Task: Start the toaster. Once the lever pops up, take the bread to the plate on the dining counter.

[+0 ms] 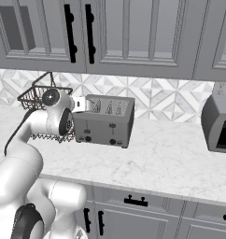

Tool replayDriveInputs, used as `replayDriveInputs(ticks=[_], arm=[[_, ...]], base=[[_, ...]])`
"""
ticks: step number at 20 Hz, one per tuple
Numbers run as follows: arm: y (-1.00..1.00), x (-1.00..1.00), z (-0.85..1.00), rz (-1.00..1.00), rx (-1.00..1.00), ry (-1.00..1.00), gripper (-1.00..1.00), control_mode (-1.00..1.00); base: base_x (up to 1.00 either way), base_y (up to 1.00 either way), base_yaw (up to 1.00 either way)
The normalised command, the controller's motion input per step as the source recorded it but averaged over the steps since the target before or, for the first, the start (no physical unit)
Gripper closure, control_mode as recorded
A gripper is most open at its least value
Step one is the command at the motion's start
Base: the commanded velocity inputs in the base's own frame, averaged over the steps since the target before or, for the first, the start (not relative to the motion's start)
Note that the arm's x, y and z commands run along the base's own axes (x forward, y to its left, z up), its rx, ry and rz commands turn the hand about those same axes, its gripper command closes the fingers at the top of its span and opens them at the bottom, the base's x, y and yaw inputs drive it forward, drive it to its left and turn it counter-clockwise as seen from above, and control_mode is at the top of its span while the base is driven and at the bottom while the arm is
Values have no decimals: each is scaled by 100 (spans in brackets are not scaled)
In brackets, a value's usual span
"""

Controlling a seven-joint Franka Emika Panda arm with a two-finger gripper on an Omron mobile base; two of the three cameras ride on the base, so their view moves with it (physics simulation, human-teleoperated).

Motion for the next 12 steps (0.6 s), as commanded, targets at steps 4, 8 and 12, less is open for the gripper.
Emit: replayDriveInputs(ticks=[4,8,12], arm=[[0,0,0,0,0,0,-100,-100],[0,0,0,0,0,0,-100,-100],[0,0,0,0,0,0,-100,-100]], base=[[0,0,0],[0,0,0],[0,0,0]])
